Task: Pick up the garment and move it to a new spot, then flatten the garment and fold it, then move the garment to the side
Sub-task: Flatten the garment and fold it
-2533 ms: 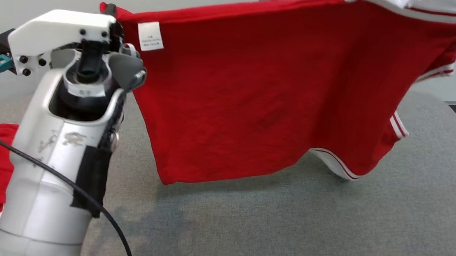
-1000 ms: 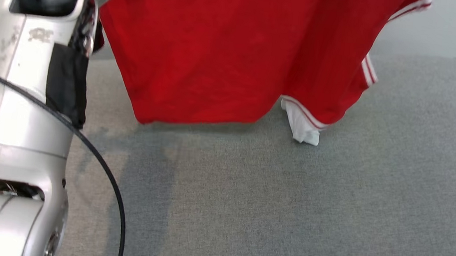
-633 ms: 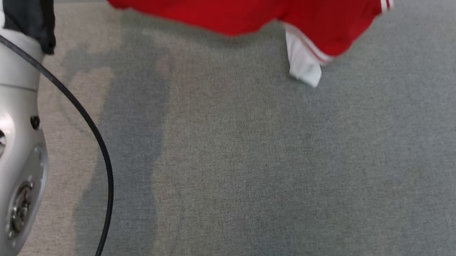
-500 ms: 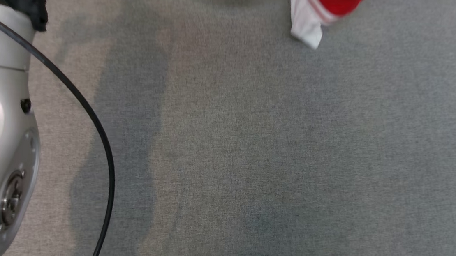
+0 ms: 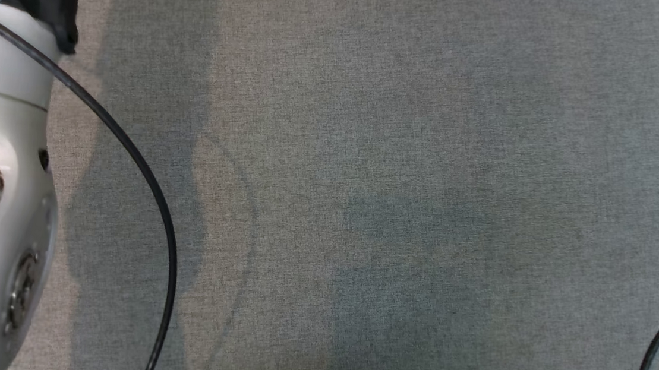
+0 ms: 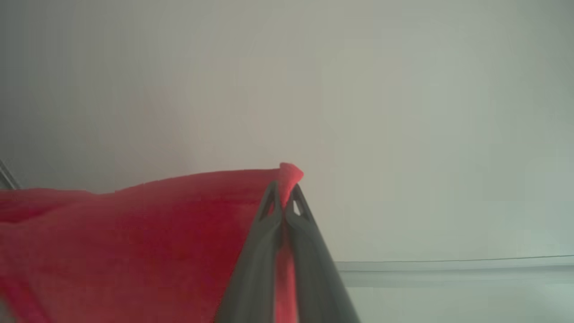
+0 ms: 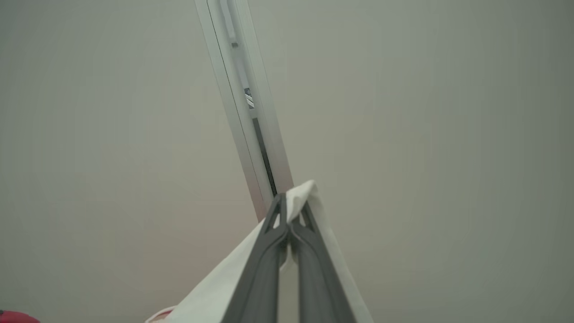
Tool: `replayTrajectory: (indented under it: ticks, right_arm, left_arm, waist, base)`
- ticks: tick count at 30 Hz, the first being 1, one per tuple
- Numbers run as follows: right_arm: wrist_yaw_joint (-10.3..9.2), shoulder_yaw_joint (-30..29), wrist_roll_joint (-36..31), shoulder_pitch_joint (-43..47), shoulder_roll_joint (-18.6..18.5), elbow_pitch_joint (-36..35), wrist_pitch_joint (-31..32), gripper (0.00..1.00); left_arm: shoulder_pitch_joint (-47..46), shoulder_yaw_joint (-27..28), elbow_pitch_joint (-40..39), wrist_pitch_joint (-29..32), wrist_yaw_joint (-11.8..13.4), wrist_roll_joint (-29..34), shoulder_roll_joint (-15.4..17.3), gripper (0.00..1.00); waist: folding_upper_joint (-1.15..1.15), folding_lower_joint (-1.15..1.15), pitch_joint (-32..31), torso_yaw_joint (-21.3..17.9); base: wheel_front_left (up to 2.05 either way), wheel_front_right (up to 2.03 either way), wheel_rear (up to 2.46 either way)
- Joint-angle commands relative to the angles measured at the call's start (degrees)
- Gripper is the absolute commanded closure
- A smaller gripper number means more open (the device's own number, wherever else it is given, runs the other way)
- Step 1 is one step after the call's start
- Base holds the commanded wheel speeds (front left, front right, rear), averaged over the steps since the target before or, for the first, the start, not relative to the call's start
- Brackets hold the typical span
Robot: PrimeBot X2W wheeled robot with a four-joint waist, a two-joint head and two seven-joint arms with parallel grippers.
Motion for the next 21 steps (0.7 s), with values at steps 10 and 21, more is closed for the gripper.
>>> replayTrajectory:
  ticks: [10, 21]
  right_arm:
    - [0.01, 2.6, 5.3, 12.3, 0.2, -2.0, -0.3, 1.00]
    - [0.01, 8.8, 13.4, 25.9, -3.8, 0.7, -0.3, 1.00]
  left_arm:
    - [8.7, -3.1, 5.9, 0.0, -5.2, -2.8, 0.2, 1.00]
    - [22.2, -9.8, 8.2, -0.1, -8.9, -6.9, 0.2, 1.00]
  waist:
    - [0.00, 0.00, -1.9, 0.7]
    - [0.00, 0.00, -11.0, 1.9]
  base:
    - [0.00, 0.00, 0.00]
    - [0.00, 0.00, 0.00]
